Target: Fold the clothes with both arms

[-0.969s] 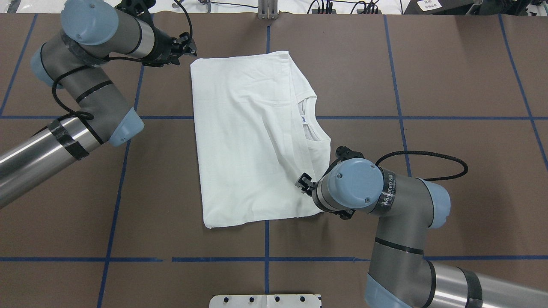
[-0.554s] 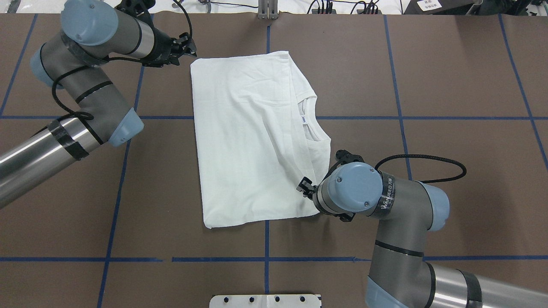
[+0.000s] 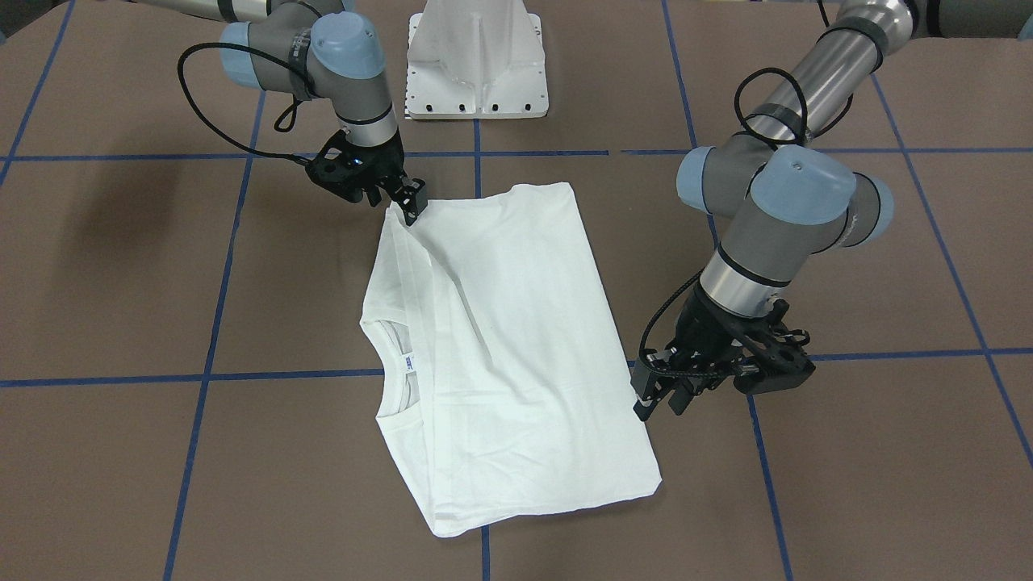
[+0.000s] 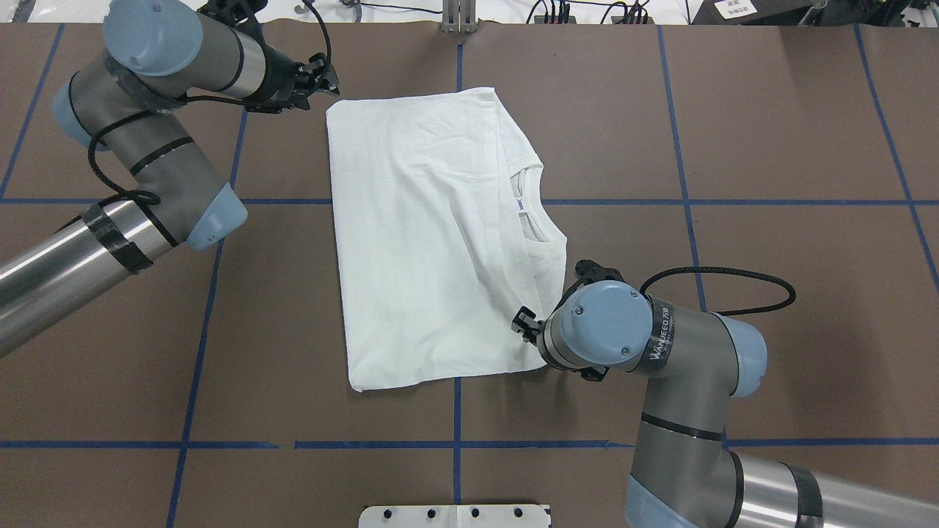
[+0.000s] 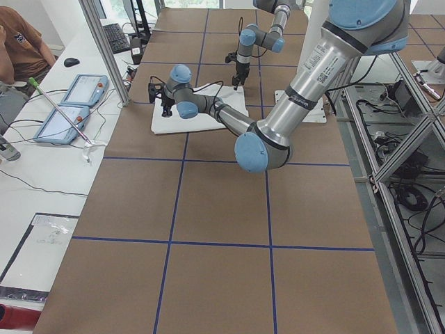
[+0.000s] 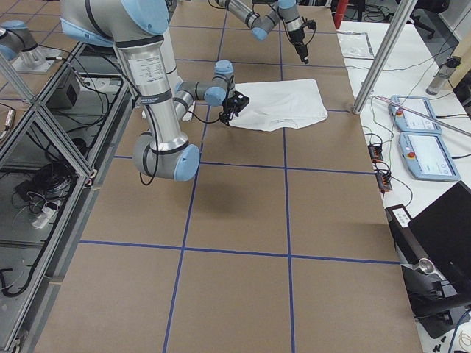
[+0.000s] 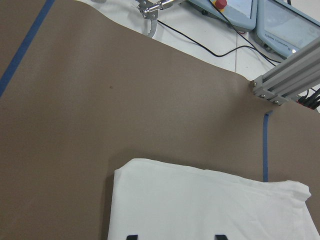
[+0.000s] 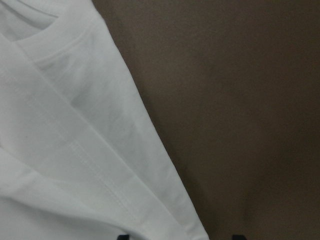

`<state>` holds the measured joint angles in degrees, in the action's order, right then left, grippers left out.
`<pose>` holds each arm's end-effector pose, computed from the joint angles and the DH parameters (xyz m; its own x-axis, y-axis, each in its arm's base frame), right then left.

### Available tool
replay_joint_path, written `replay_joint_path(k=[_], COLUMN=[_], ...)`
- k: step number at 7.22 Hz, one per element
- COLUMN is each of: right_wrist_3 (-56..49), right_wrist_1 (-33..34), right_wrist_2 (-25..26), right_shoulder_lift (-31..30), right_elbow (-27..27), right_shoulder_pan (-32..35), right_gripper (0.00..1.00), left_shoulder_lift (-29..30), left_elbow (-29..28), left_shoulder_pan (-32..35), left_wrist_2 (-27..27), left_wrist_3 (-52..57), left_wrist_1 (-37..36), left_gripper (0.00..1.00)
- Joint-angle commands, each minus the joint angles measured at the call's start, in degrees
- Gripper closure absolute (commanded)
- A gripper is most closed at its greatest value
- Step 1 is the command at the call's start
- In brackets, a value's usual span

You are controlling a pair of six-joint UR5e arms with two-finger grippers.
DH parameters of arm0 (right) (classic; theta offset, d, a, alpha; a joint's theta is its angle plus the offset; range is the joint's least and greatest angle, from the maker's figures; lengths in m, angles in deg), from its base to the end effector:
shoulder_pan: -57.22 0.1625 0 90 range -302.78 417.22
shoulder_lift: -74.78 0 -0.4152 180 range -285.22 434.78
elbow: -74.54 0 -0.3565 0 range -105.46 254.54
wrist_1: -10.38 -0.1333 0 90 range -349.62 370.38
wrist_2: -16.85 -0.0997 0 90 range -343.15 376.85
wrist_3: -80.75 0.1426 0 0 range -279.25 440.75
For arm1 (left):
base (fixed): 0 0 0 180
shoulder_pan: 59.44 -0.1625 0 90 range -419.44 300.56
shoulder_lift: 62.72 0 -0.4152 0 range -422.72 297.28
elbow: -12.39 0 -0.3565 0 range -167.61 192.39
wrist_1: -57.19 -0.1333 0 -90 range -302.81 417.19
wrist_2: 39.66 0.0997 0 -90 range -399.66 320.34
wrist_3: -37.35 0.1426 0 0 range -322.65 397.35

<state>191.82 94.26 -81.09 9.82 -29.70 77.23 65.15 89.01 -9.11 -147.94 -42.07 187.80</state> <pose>-0.5458 -0.3197 0.3412 0.5270 0.5709 0.6296 -0.4672 0.8134 -0.3465 0.4068 -0.6293 0.3091 0.3651 -0.1671 -0.9159 0.4906 0.8706 0.0367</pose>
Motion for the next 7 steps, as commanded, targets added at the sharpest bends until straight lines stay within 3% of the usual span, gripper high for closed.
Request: replay_joint_path(k=[1, 5, 6, 7], right_wrist_3=[-0.67, -1.38, -1.38, -1.38], right_wrist_1=[-0.03, -0.03, -0.03, -0.12], right_wrist_2=[0.04, 0.04, 0.04, 0.04], right_shoulder_lift=[0.09, 0.09, 0.18, 0.18], right_elbow=[0.44, 1.05, 1.05, 1.05], right_shoulder_pan=[0.02, 0.03, 0.03, 0.03], right_gripper=[0.34, 0.35, 0.41, 0.61], left_shoulder_lift=[-0.16, -0.25, -0.25, -0.34], left_elbow=[0.90, 0.99, 1.08, 1.08], left_shoulder_pan=[0.04, 0.04, 0.04, 0.04], left_wrist_2=[0.00, 0.00, 0.00, -0.09], left_wrist_3=[-0.03, -0.03, -0.03, -0.03], left_wrist_1=[-0.01, -0.01, -0.01, -0.01], left_gripper=[0.40, 0.40, 0.40, 0.40])
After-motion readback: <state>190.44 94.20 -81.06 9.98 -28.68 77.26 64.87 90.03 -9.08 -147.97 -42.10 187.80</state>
